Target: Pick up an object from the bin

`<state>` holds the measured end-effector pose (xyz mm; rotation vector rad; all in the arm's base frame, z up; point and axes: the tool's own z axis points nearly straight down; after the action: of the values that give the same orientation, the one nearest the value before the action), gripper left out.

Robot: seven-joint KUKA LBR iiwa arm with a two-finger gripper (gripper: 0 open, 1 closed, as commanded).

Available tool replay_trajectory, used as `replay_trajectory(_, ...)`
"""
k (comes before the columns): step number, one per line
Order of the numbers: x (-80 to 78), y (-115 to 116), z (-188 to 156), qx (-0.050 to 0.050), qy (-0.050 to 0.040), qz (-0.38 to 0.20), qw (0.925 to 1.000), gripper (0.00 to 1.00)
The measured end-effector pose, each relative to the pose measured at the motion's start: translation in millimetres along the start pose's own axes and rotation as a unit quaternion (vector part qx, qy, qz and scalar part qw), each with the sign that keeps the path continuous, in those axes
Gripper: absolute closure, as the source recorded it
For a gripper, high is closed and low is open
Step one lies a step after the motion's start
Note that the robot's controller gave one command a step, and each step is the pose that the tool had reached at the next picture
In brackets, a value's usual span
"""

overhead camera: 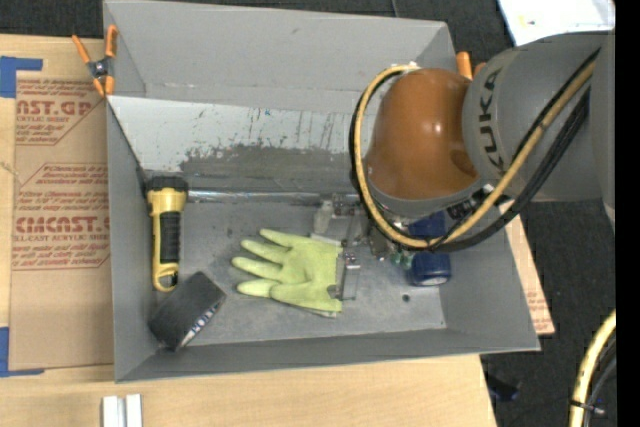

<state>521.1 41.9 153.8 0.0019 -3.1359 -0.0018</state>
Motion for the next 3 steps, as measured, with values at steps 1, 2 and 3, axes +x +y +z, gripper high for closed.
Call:
replay_trajectory(1, -1.7, -0.1, -2.7, 0.000, -0.0031, 0.000, 1.0000, 0.00)
replay_trajectory(2, -10.7, 10.3, 58.4, 0.000, -0.0059, -0.034, 0.9994, 0.00)
replay_trajectory(3, -19.8, 8.6, 79.2, -0.001, -0.0047, 0.070, 0.9975, 0.00)
